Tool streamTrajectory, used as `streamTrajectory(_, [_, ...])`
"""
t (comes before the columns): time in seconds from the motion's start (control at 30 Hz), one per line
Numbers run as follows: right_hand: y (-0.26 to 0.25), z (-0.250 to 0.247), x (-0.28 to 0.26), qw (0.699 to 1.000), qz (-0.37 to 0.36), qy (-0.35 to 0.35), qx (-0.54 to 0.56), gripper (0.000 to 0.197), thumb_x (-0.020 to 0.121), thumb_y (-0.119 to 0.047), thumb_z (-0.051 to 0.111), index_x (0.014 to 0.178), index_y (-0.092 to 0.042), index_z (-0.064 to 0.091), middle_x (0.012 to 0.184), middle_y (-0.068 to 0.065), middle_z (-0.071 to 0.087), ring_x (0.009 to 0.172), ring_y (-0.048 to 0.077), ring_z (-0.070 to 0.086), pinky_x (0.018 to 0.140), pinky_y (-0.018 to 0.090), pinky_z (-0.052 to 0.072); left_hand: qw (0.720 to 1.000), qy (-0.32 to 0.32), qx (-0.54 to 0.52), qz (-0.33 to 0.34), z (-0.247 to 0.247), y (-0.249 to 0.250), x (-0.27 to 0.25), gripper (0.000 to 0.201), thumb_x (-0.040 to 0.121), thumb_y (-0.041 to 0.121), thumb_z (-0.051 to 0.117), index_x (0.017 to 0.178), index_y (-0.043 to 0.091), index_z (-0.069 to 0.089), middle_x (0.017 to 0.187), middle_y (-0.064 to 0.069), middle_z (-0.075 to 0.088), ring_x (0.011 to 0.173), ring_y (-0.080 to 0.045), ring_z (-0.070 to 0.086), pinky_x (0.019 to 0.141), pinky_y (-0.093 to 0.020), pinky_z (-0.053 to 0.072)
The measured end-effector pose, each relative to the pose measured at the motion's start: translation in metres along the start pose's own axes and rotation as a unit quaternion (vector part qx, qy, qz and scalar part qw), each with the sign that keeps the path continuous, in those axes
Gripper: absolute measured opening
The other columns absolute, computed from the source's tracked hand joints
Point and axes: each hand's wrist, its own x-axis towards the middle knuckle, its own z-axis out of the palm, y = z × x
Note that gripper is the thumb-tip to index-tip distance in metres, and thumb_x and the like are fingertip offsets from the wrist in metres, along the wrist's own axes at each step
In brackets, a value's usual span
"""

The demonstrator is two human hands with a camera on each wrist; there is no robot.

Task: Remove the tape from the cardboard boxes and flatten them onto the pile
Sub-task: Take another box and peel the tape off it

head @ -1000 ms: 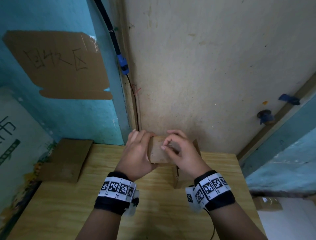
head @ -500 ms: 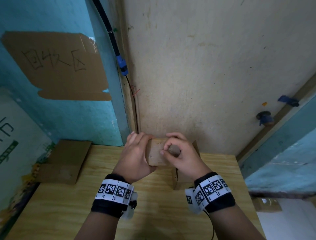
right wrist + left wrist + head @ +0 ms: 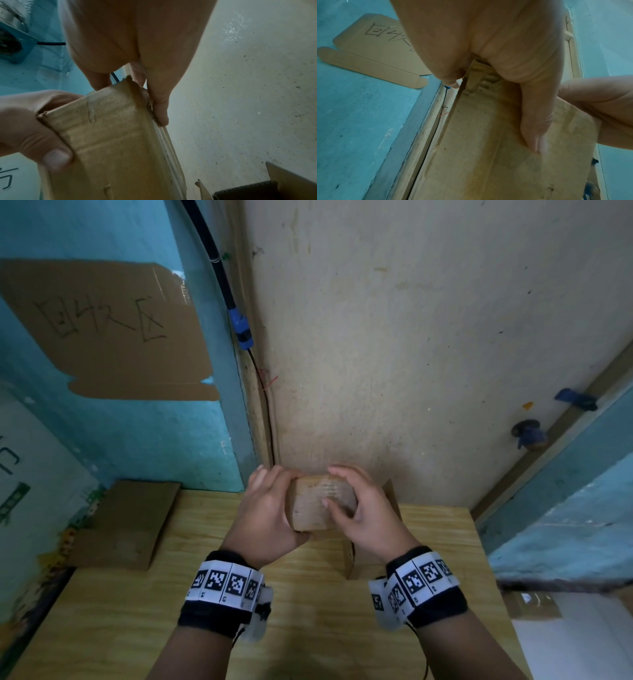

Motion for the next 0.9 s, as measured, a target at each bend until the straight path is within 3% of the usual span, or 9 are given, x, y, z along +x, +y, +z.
streamTrajectory(0.17, [0.001, -0.003, 0.000, 0.998, 0.012, 0.018, 0.058, 0.030, 0.088, -0.032, 0.077, 0.108, -0.034, 0.055, 0.146, -0.013, 0.053, 0.136, 0.004, 0.050, 0.101, 0.042, 0.057, 1.000, 0.001, -0.009, -0.004, 0.000, -0.003, 0.000, 0.091, 0.049, 0.052, 0.086, 0.127, 0.020, 0.052, 0.116, 0.012, 0.049, 0.108, -0.008, 0.038, 0.101, -0.049, 0.044])
streamTrajectory(0.33, [0.001, -0.004, 0.000, 0.997, 0.019, 0.007, 0.072, 0.020, 0.089, -0.027, 0.074, 0.101, -0.033, 0.060, 0.152, -0.018, 0.050, 0.138, 0.008, 0.050, 0.093, 0.040, 0.062, 1.000, -0.008, -0.008, -0.003, 0.003, -0.007, -0.002, 0.090, 0.049, 0.053, 0.085, 0.127, 0.021, 0.052, 0.116, 0.012, 0.048, 0.110, -0.011, 0.041, 0.099, -0.045, 0.045])
streamTrajectory(0.4, [0.001, -0.004, -0.001, 0.997, 0.030, 0.004, 0.071, 0.017, 0.090, -0.022, 0.072, 0.099, -0.031, 0.062, 0.152, -0.015, 0.051, 0.140, 0.010, 0.049, 0.096, 0.035, 0.060, 1.000, -0.012, -0.002, -0.002, 0.006, -0.008, -0.003, 0.090, 0.049, 0.051, 0.086, 0.127, 0.022, 0.051, 0.117, 0.012, 0.048, 0.111, -0.013, 0.041, 0.094, -0.040, 0.047])
streamTrajectory(0.5, [0.001, -0.004, 0.000, 0.997, 0.041, 0.003, 0.061, 0.016, 0.091, -0.018, 0.071, 0.097, -0.030, 0.063, 0.150, -0.012, 0.054, 0.137, 0.011, 0.052, 0.091, 0.019, 0.058, 1.000, -0.011, 0.002, 0.005, 0.008, -0.008, -0.003, 0.089, 0.049, 0.048, 0.087, 0.126, 0.022, 0.051, 0.117, 0.012, 0.047, 0.110, -0.012, 0.040, 0.088, -0.033, 0.047])
streamTrajectory(0.53, [0.000, -0.005, 0.000, 0.997, 0.042, 0.003, 0.059, 0.016, 0.091, -0.018, 0.071, 0.096, -0.030, 0.063, 0.148, -0.011, 0.055, 0.136, 0.011, 0.053, 0.091, 0.019, 0.058, 1.000, -0.011, 0.004, 0.008, 0.008, -0.008, -0.004, 0.089, 0.049, 0.048, 0.087, 0.126, 0.022, 0.051, 0.117, 0.012, 0.047, 0.110, -0.012, 0.040, 0.089, -0.032, 0.046])
streamTrajectory(0.67, [0.003, -0.007, 0.003, 0.998, 0.047, -0.016, 0.037, 0.012, 0.093, -0.020, 0.069, 0.090, -0.030, 0.065, 0.142, -0.012, 0.060, 0.135, 0.005, 0.052, 0.106, 0.038, 0.054, 1.000, -0.006, 0.001, 0.019, 0.009, -0.009, -0.005, 0.086, 0.051, 0.048, 0.085, 0.126, 0.020, 0.052, 0.117, 0.010, 0.049, 0.112, -0.014, 0.043, 0.097, -0.032, 0.041])
streamTrajectory(0.73, [0.002, -0.008, 0.004, 0.998, 0.049, -0.030, 0.020, 0.011, 0.094, -0.019, 0.067, 0.088, -0.028, 0.065, 0.141, -0.014, 0.059, 0.132, 0.000, 0.052, 0.109, 0.040, 0.051, 1.000, -0.007, -0.004, 0.016, 0.008, -0.010, -0.006, 0.087, 0.051, 0.050, 0.084, 0.126, 0.021, 0.052, 0.118, 0.010, 0.049, 0.113, -0.014, 0.043, 0.099, -0.030, 0.040])
streamTrajectory(0.8, [0.001, -0.008, 0.005, 0.998, 0.039, -0.031, 0.023, 0.011, 0.096, -0.020, 0.066, 0.090, -0.028, 0.063, 0.139, -0.015, 0.060, 0.128, -0.004, 0.053, 0.104, 0.038, 0.054, 1.000, -0.006, -0.009, 0.012, 0.006, -0.011, -0.006, 0.087, 0.051, 0.052, 0.084, 0.126, 0.021, 0.052, 0.118, 0.010, 0.048, 0.114, -0.014, 0.043, 0.099, -0.030, 0.040])
streamTrajectory(0.9, [-0.001, -0.009, 0.006, 0.992, 0.033, 0.000, 0.119, 0.015, 0.095, -0.018, 0.070, 0.099, -0.026, 0.058, 0.138, -0.010, 0.062, 0.126, 0.007, 0.061, 0.089, 0.037, 0.063, 1.000, 0.012, -0.021, 0.010, 0.002, -0.010, -0.003, 0.087, 0.051, 0.051, 0.085, 0.126, 0.020, 0.052, 0.117, 0.009, 0.048, 0.114, -0.014, 0.041, 0.094, -0.029, 0.043])
